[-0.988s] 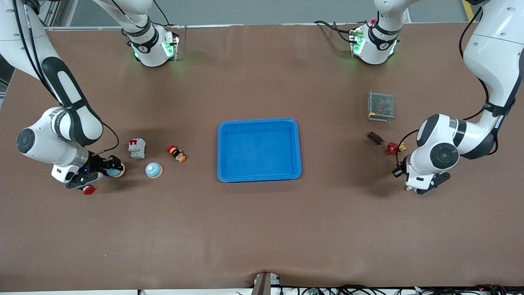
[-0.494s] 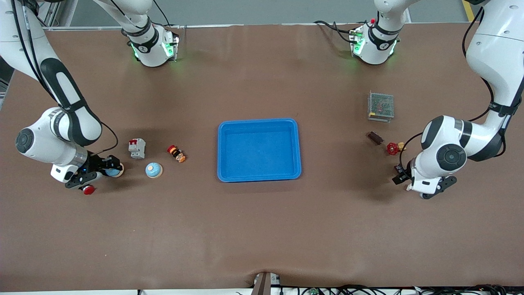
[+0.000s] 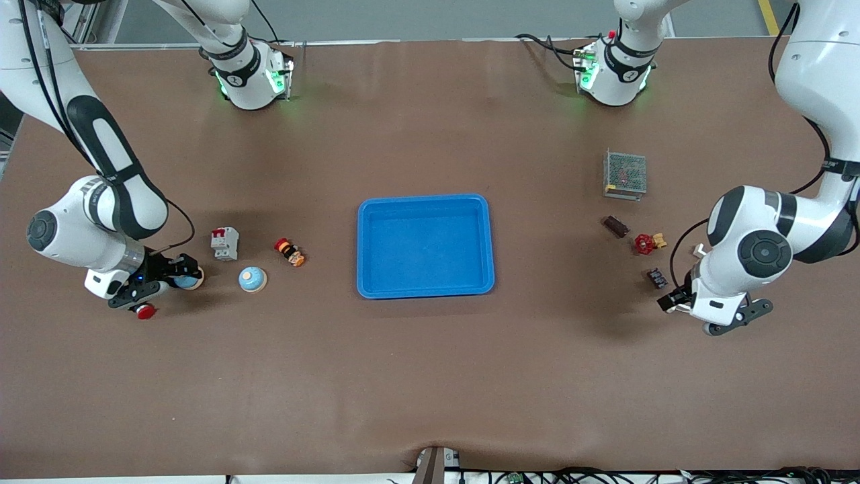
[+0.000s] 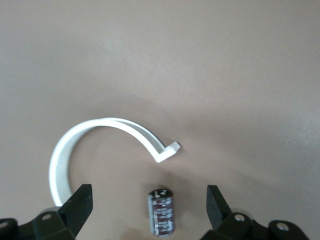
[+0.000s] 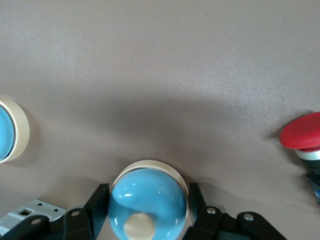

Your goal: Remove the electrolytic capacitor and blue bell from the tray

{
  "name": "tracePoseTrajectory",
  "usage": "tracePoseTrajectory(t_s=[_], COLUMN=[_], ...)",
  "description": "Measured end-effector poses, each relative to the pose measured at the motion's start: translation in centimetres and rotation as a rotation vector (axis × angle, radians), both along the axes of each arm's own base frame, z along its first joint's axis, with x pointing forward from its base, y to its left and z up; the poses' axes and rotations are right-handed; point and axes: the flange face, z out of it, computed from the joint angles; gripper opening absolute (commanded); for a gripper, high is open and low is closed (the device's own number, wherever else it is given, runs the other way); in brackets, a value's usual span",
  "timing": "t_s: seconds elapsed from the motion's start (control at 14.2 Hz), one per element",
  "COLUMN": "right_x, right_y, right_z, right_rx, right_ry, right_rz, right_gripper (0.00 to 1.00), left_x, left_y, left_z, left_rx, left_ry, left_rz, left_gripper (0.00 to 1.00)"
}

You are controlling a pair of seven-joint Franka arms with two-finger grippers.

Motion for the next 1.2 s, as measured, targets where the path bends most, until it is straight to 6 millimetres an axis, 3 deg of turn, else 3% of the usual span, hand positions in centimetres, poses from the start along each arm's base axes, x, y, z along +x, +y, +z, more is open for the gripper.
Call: tracePoseTrajectory(t_s=[0.21,0.28,0.49,0.92,1.2], right_x=[0.0,0.0,0.7,5.0,6.0], right_y=[0.0,0.1,1.4,4.7,4.3], right_z=[0.0,0.0,1.2,13.7,17.6], right_rx=[0.0,0.001,0.012,0.039,0.038], right_ry=[0.0,0.0,0.0,0.061,0.053], right_rz=[0.001,0.002,0.028,-0.028,-0.042], right_gripper=[0.9,1.0,1.0,1.0,1.0], left_x=[1.0,1.3,2.0,2.1,0.5], left_y=[1.3,1.2,-0.1,-1.3,0.0], left_z=[4.3,5.9,10.5,13.8,18.8], left_rx=[0.046,0.051,0.045,-0.058,-0.161], left_ry=[0.044,0.058,0.08,0.087,0.093], left_rz=[-0.064,-0.079,-0.091,-0.074,-0.17], left_gripper=[1.0,1.0,1.0,1.0,1.0])
